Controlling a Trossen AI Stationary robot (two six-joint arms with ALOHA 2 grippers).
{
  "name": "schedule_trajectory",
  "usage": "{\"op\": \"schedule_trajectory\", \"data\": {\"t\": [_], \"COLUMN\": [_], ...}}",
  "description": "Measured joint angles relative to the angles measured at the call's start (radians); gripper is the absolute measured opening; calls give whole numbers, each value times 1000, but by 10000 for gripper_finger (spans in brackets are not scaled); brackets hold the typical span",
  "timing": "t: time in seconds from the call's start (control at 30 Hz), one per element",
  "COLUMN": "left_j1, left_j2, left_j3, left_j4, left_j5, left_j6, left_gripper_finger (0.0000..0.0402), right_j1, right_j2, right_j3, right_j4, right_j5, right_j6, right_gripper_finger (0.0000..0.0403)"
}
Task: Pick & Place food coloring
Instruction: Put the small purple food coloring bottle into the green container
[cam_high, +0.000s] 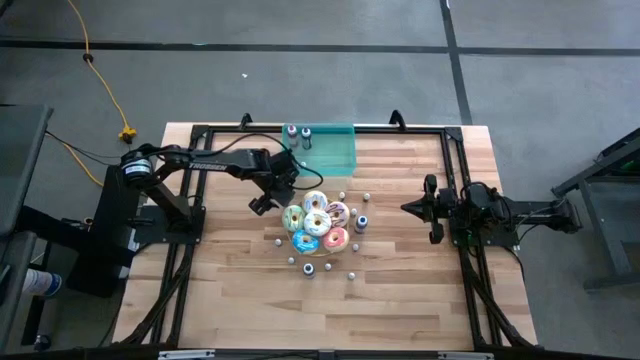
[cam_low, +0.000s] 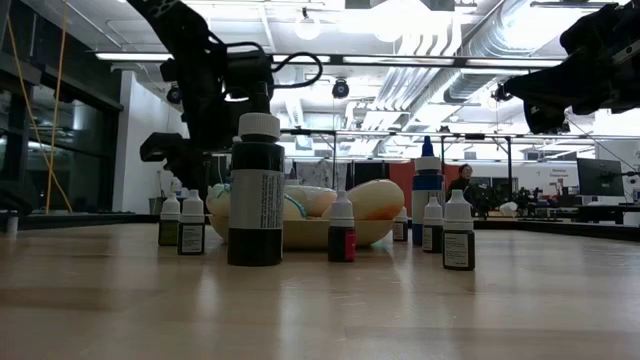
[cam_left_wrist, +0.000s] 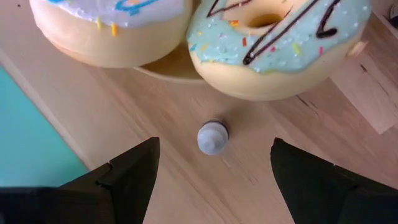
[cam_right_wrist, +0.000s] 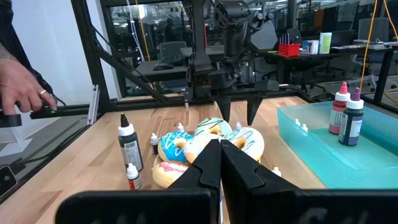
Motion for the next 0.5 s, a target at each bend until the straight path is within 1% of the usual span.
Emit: {"op": "schedule_trajectory", "data": {"t": [0.17, 0.4, 0.5], "left_j1": [-19, -18, -18], "left_j2": [17, 105, 116], "left_j3": [14, 126, 143], "left_j4": [-14, -93, -120], "left_j5": [-34, -50, -52], "left_j6": [-23, -77, -76], "left_gripper_finger": [293, 293, 293], "right_j1": [0, 0, 0], "right_j2": [0, 0, 2], "right_j3": [0, 0, 0], "right_j4": [0, 0, 0], "right_j5": [0, 0, 0], "right_j6": [0, 0, 0], "right_gripper_finger": [0, 0, 0]}}
